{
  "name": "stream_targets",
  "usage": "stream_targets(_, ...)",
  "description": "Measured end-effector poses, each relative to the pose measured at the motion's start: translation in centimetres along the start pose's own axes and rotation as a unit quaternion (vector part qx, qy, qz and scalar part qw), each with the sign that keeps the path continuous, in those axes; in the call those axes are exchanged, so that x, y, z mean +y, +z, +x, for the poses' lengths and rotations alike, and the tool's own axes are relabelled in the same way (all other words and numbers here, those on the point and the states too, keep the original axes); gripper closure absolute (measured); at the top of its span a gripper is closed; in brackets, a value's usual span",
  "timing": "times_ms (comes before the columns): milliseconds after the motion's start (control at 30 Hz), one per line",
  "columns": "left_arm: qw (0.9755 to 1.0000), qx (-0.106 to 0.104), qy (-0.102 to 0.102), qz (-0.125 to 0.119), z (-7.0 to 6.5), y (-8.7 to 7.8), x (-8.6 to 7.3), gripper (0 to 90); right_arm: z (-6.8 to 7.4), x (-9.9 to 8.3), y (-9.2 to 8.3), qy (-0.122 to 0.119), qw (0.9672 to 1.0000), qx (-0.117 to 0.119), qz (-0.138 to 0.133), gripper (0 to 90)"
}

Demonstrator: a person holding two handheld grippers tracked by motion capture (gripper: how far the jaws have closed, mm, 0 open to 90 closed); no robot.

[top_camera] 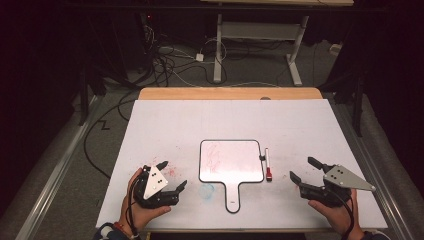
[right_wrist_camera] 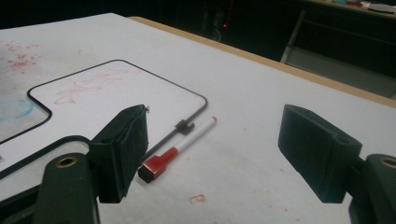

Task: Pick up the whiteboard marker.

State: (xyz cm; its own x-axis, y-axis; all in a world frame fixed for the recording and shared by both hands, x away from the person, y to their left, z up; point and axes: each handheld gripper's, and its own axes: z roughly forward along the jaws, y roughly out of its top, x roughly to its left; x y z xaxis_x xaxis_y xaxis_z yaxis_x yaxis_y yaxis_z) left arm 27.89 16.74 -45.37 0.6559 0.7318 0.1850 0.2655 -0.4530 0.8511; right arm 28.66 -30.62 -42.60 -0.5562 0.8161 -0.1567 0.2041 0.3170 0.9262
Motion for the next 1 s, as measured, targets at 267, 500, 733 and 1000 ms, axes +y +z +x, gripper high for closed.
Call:
stream_targets(267, 0.9999, -0.004, 0.002, 0.013, 0.5, 0.5, -0.5, 17.3, 0.0, -0.2, 0.7, 0.006, 0.9985, 0.032, 0.044, 29.2)
stream_targets(500, 0.9997, -0.007, 0.0, 0.024, 0.4, 0.6, -0.6, 17.3, -0.1, 0.2, 1.7, 0.024, 0.9942, 0.062, 0.085, 35.9)
stream_targets(733, 0.9995, -0.004, 0.004, 0.032, 0.5, 0.7, -1.0, 17.3, -0.9, 1.2, 4.4, 0.049, 0.987, 0.083, 0.129, 40.5)
stream_targets(1000, 0.9991, -0.009, 0.002, 0.042, 0.2, 0.8, -1.0, 17.5, -0.8, 2.1, 8.6, 0.068, 0.9748, 0.093, 0.191, 49.1)
